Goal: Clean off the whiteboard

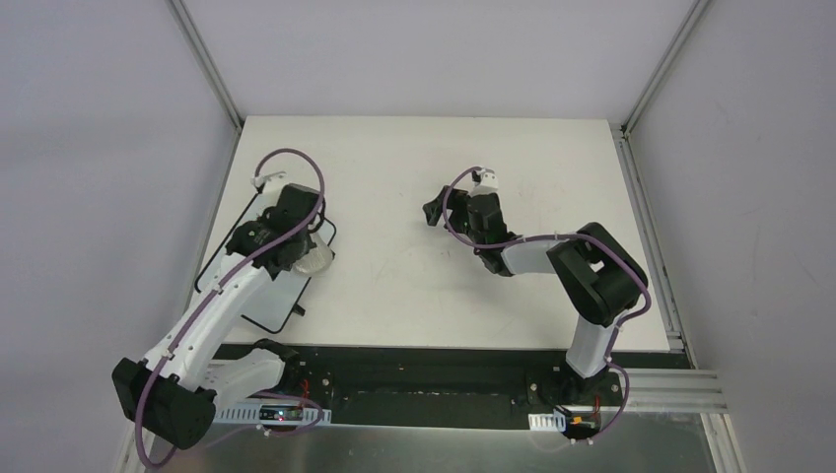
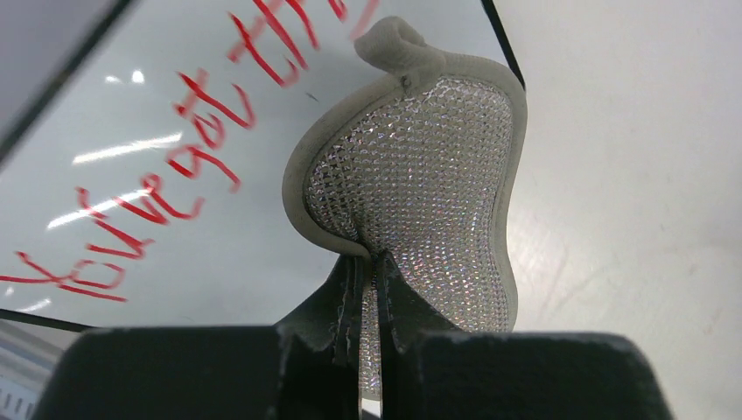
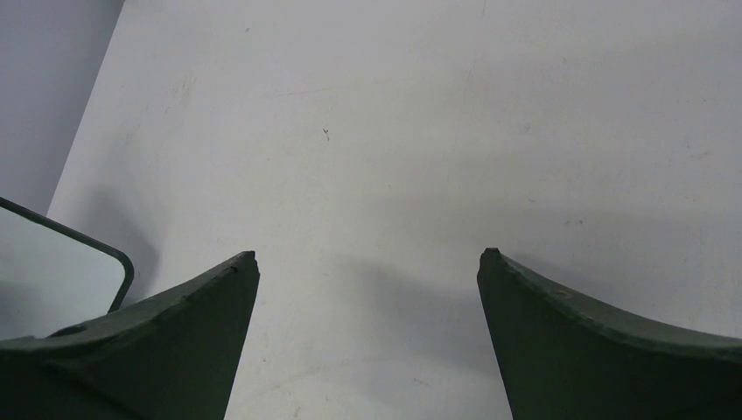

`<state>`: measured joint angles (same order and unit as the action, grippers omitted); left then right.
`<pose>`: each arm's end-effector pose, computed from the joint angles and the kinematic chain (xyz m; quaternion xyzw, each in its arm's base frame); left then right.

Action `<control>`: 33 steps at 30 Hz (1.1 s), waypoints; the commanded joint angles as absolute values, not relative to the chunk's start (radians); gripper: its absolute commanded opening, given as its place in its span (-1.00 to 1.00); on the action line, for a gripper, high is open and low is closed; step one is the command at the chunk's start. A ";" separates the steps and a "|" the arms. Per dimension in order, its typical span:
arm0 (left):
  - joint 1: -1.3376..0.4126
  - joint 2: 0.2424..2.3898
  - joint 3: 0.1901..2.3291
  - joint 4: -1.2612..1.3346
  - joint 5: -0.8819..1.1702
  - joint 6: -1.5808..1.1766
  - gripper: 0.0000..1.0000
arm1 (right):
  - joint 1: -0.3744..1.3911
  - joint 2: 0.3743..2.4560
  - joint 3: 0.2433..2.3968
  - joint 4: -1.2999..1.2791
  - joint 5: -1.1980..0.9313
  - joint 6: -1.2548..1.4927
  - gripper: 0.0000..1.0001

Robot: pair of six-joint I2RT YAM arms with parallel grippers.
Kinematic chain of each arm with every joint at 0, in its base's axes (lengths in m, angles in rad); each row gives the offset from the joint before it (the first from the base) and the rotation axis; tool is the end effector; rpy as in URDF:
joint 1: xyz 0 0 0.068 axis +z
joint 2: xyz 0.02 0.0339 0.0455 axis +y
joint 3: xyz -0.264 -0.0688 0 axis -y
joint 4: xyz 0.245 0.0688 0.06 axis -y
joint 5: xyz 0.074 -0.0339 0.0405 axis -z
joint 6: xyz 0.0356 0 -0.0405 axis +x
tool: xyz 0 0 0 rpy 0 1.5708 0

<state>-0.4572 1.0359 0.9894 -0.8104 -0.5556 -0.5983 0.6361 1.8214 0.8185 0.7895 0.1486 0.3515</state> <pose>0.1888 -0.0720 0.3104 -0.1591 0.8920 0.0528 0.4197 0.3044 0.2183 0.1719 -0.0640 0.7750 0.2459 0.5786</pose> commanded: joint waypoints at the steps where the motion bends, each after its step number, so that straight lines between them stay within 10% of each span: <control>1: -0.320 1.035 1.070 -0.739 -0.641 -0.441 -1.00 | 0.632 1.766 0.818 0.841 0.111 0.372 0.96; 13: -0.172 1.028 1.191 -0.700 -0.708 -0.417 -1.00 | 0.783 2.012 1.147 0.687 -0.477 0.145 0.92; 25: -0.176 0.846 1.059 -0.596 -0.768 -0.385 -1.00 | 0.960 2.239 1.514 0.334 -0.295 -0.051 0.79; 33: -0.183 0.780 0.986 -0.533 -0.749 -0.383 -1.00 | 1.008 2.373 1.700 0.245 -0.226 -0.065 0.36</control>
<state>-0.1768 0.7940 1.0080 -0.5957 -0.7341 -0.4023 0.9966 2.3302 1.6279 0.3103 -0.2653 -0.0399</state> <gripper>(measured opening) 0.035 0.721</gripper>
